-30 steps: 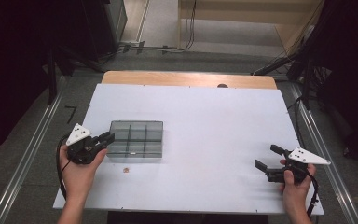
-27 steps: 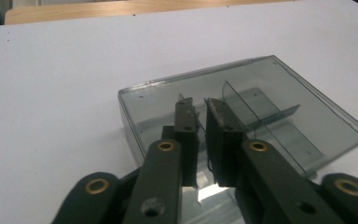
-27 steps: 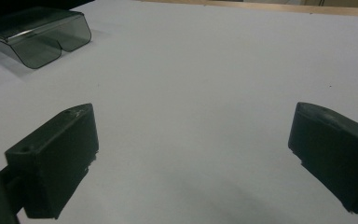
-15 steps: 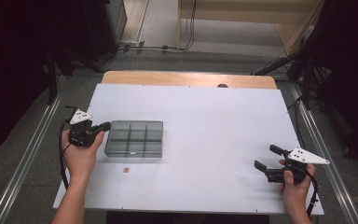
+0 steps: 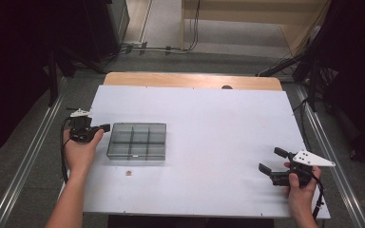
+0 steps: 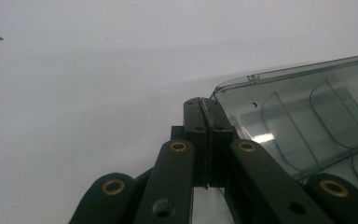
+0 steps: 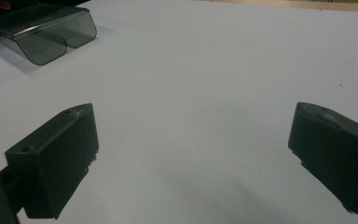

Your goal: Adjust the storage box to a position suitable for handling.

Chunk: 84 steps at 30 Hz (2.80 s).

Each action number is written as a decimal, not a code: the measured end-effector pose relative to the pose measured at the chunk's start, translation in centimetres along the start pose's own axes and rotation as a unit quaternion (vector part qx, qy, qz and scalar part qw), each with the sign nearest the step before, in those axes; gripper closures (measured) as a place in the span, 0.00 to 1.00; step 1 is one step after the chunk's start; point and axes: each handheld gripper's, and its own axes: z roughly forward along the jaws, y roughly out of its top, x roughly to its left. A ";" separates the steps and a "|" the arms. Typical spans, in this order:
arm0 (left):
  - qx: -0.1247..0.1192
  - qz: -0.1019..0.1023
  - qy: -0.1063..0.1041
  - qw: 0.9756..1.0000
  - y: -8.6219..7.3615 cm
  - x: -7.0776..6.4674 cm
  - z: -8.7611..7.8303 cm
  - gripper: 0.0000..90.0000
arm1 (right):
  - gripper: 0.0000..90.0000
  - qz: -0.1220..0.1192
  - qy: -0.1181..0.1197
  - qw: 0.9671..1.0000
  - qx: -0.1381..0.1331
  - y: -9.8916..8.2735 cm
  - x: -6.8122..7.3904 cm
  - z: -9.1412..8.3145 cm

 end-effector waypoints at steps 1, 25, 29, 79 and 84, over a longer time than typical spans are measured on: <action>0.000 0.000 0.000 1.000 0.0 0.0 0.0 1.00 | 0.00 0.000 0.000 1.000 0.001 0.0 0.0 0.0; -0.013 -0.009 -0.026 1.000 0.2 -1.1 1.9 1.00 | 0.00 -0.003 -0.001 1.000 0.002 0.0 0.0 0.2; -0.015 -0.002 -0.028 1.000 0.3 -1.6 2.2 1.00 | 0.00 -0.004 -0.001 1.000 0.002 0.0 0.0 0.2; 0.023 0.081 -0.085 0.993 -0.6 -10.2 3.3 1.00 | 0.00 -0.012 -0.008 1.000 0.010 0.0 0.2 0.4; 0.021 0.072 -0.089 0.993 -1.4 -10.3 2.7 1.00 | 0.00 -0.012 -0.009 1.000 0.010 0.0 0.2 0.4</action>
